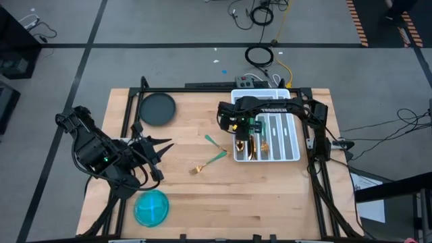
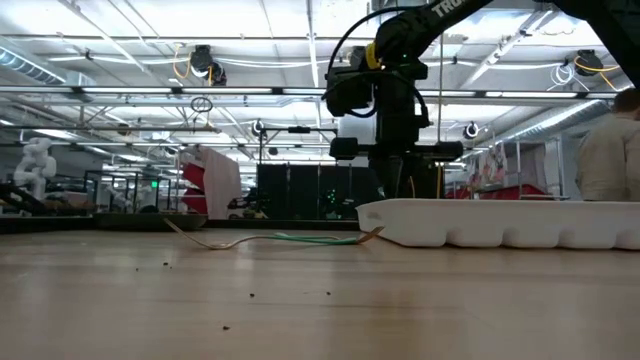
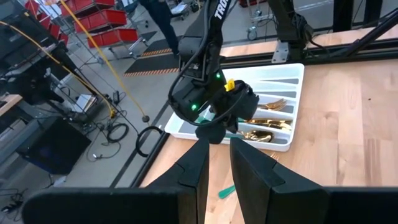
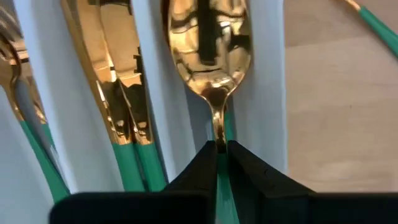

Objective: Sort silverware
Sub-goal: Put the green spoon into the left slot of the white silverware tray, then put the bottom green fork into the middle right slot of the white silverware tray

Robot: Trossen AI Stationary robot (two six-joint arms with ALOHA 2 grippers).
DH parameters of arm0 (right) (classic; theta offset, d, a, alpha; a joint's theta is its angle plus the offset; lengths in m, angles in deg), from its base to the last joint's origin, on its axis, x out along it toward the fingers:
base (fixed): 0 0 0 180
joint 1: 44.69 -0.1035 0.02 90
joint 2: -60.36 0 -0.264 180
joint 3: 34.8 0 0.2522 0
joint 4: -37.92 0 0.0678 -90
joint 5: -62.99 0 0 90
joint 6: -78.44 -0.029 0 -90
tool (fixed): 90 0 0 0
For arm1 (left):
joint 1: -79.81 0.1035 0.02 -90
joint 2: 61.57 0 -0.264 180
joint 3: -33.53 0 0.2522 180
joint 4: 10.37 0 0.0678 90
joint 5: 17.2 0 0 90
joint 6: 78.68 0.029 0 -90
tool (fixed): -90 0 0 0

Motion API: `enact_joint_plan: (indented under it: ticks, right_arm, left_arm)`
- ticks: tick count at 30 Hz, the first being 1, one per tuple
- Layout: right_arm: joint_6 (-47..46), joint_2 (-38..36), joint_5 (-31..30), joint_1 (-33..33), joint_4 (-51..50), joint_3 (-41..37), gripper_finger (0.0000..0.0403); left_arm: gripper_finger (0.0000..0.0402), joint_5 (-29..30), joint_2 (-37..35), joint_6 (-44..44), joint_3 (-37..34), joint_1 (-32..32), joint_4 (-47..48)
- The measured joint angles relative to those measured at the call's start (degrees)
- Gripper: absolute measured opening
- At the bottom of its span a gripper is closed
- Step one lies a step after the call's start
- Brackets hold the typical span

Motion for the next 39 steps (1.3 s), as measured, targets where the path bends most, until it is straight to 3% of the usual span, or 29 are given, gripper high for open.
enact_joint_plan:
  ticks: [12,19,23,26,32,39]
  right_arm:
    - [-8.05,-0.19,-0.52,0.34,0.54,0.00,0.0130]
    - [-20.59,-5.66,-5.37,0.34,-1.77,0.02,0.0148]
    - [-29.59,-11.02,-5.33,-0.02,-1.71,0.07,0.0147]
    - [-41.69,-14.74,-3.29,-1.35,-0.51,0.07,0.0147]
    - [-68.95,-18.45,7.20,-6.55,7.13,0.11,0.0146]
    - [-78.01,-12.89,7.53,-16.77,24.48,0.11,0.0146]
  left_arm:
    - [0.0074,0.00,0.00,-0.71,0.00,0.00,-0.30]
    - [0.0074,-3.08,0.00,-4.25,0.00,0.94,-1.31]
    - [0.0074,-3.28,0.00,-4.55,0.00,1.51,-3.90]
    - [0.0074,-3.47,-0.02,-4.29,0.00,1.49,-6.46]
    - [0.0074,-9.60,-0.04,4.87,0.00,1.46,-16.85]
    - [0.0074,-18.59,-0.62,15.40,0.00,1.02,-29.23]
